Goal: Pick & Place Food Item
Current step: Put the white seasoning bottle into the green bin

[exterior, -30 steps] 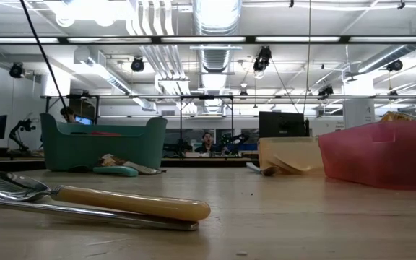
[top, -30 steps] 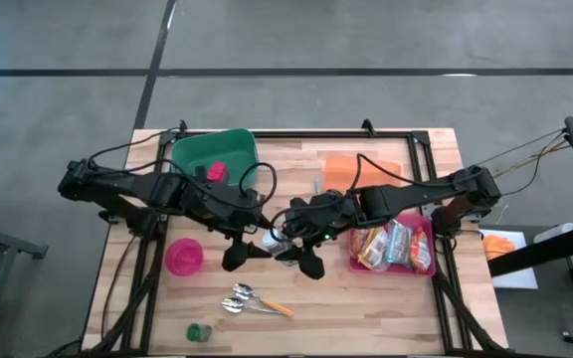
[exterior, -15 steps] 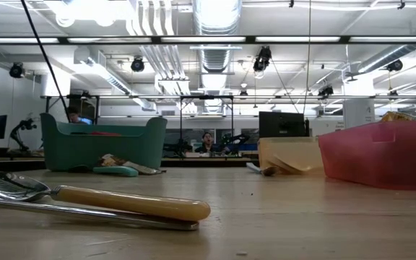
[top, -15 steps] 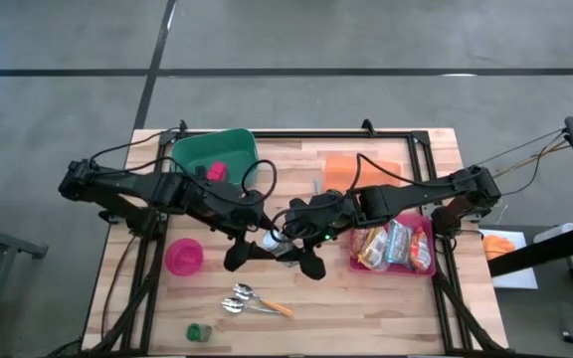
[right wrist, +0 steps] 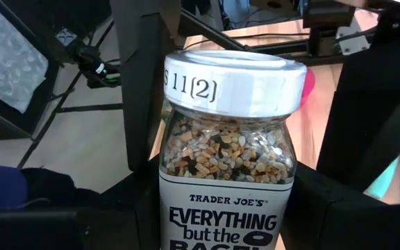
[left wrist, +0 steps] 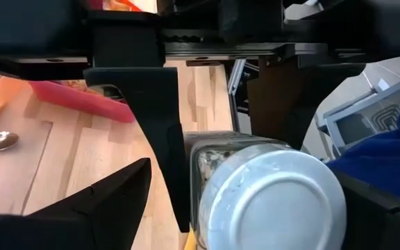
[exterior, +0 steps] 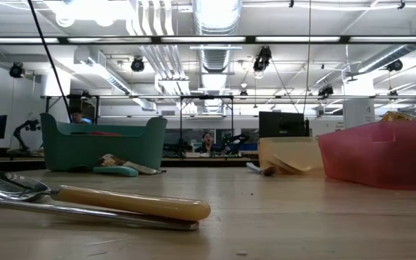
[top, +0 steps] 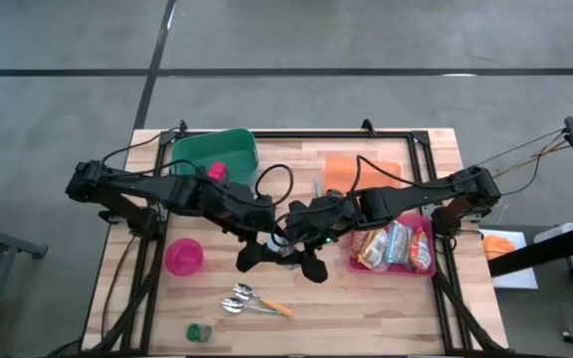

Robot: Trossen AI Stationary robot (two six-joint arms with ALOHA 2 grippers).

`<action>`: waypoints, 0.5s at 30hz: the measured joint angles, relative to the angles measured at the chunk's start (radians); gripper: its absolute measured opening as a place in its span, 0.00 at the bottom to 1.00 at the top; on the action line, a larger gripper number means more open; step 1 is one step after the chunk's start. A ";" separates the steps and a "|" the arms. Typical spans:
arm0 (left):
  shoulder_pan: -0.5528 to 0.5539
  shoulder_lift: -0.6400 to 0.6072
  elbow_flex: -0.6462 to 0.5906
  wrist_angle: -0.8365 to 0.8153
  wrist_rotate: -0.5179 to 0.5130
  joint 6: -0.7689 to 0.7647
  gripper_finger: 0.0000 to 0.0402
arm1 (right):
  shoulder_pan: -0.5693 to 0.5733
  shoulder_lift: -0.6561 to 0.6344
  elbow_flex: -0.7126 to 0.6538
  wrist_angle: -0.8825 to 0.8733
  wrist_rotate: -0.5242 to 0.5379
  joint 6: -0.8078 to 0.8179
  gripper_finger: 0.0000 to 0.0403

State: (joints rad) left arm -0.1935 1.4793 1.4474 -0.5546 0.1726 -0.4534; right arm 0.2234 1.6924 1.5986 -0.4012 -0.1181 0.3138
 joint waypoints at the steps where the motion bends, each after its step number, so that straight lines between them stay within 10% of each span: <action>1: 0.001 0.001 0.000 0.000 0.002 0.000 0.86 | 0.000 0.000 0.000 -0.003 0.000 0.000 0.49; 15: 0.012 -0.010 0.000 0.013 0.011 -0.033 0.86 | -0.002 0.000 0.000 -0.002 0.008 0.008 0.49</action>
State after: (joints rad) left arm -0.1814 1.4689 1.4475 -0.5415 0.1835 -0.4860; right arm 0.2214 1.6924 1.5986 -0.4036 -0.1101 0.3218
